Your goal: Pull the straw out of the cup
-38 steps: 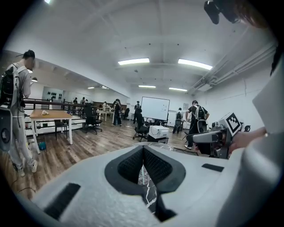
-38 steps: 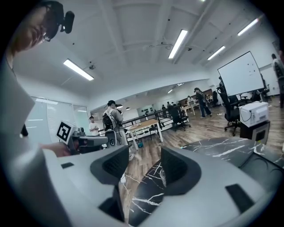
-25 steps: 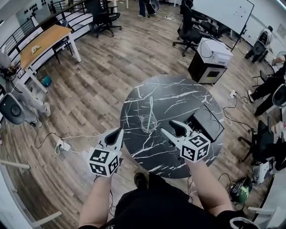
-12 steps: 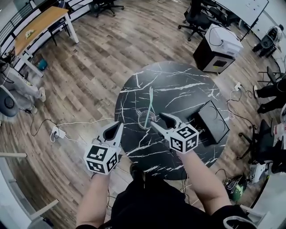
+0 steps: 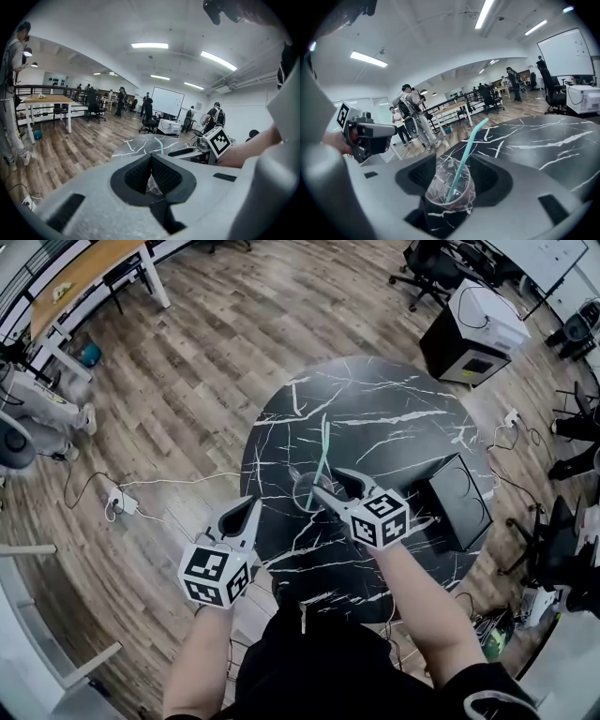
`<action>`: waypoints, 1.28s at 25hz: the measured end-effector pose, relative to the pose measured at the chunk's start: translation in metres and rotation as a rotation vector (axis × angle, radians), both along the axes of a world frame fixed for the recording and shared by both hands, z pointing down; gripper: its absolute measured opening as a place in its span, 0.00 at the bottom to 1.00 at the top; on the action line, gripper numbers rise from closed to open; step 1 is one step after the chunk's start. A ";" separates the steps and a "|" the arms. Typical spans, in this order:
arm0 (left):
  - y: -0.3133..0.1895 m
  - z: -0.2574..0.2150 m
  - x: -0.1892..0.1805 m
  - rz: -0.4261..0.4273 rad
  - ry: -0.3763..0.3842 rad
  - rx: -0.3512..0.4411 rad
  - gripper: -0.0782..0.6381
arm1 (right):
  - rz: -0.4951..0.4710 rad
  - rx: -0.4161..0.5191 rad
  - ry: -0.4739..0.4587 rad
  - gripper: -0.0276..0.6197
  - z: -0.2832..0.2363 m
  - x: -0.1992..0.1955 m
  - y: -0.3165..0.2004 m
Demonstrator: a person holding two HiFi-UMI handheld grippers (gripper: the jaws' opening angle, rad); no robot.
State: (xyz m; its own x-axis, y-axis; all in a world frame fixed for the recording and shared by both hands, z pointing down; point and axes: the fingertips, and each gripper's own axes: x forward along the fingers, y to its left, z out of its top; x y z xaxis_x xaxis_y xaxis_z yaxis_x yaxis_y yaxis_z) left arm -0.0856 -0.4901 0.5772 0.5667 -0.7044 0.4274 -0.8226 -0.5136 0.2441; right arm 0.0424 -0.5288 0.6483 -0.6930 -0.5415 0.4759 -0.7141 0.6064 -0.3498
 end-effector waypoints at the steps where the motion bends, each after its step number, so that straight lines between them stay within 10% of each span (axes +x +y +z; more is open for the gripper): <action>1: 0.000 0.002 -0.002 -0.005 -0.001 -0.006 0.12 | -0.003 -0.007 0.000 0.40 0.004 -0.002 -0.003; 19: 0.008 -0.009 -0.050 -0.092 0.002 -0.003 0.12 | 0.030 -0.009 0.110 0.11 0.030 -0.011 -0.027; 32: 0.037 -0.072 -0.057 -0.036 0.070 0.111 0.12 | 0.158 0.105 0.072 0.09 -0.076 0.002 0.016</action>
State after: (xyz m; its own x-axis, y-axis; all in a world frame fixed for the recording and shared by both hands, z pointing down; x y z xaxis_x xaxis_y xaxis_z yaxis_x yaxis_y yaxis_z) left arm -0.1424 -0.4534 0.5051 0.5657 -0.7656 0.3062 -0.8240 -0.5110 0.2448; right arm 0.0445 -0.5131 0.5723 -0.5617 -0.6899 0.4567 -0.8241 0.5154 -0.2350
